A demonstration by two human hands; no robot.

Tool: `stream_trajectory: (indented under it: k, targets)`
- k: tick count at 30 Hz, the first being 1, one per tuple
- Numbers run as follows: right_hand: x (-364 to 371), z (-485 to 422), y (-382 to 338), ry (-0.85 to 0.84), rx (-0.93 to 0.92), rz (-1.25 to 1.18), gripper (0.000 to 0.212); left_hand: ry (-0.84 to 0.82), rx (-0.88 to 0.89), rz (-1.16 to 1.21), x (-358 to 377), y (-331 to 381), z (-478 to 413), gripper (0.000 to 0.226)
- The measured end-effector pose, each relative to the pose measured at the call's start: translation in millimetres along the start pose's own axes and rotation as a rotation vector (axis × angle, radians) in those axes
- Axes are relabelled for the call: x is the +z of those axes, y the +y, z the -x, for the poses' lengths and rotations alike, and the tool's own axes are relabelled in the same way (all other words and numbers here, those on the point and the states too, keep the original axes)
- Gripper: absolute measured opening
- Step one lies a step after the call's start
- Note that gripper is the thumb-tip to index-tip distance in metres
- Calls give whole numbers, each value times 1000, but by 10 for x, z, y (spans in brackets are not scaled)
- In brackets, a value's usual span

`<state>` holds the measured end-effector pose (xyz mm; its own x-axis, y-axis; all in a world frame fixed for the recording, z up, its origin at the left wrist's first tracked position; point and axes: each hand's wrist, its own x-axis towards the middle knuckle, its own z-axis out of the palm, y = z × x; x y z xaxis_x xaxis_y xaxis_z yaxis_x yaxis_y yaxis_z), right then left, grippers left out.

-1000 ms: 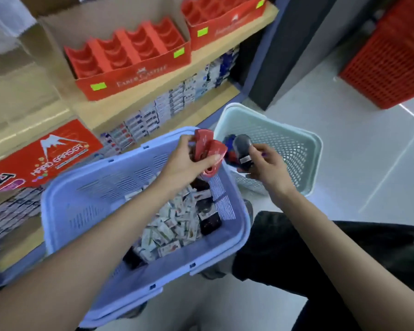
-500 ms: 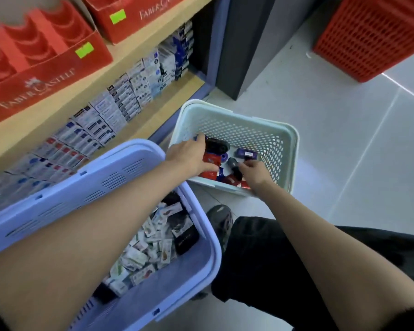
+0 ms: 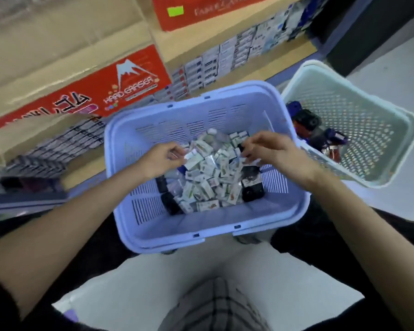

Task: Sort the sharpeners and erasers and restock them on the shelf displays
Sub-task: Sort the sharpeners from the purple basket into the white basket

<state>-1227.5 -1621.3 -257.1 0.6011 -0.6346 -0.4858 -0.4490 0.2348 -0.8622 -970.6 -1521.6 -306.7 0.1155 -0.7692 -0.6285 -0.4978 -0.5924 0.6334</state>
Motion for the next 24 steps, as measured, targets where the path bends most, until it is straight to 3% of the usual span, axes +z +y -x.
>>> stream_trajectory:
  k: [2, 4, 6, 9, 13, 17, 22, 24]
  targets:
    - [348, -216, 215, -133, 38, 244, 5, 20, -111, 47, 111, -376, 12, 19]
    - [621, -400, 407, -223, 116, 425, 17, -4, -159, 0, 271, -634, -11, 26]
    - [795, -536, 565, -228, 202, 474, 25, -38, -158, -325, 416, -825, -109, 43]
    - [876, -668, 757, -142, 251, 607, 25, -17, -105, -798, 552, -1015, -311, 50]
    - [690, -675, 932, 158, 398, 945, 40, 86, -161, -1083, 667, -1106, -471, 40]
    - [568, -623, 1084, 199, 635, 688, 46, 121, -190, -1118, 662, -1094, -518, 27]
    - [574, -679, 1217, 241, 644, 481, 51, 85, -167, -935, 609, -1033, -444, 46]
    - [585, -683, 1221, 260, 640, 418, 56, 130, -198, -736, 639, -1024, -362, 48]
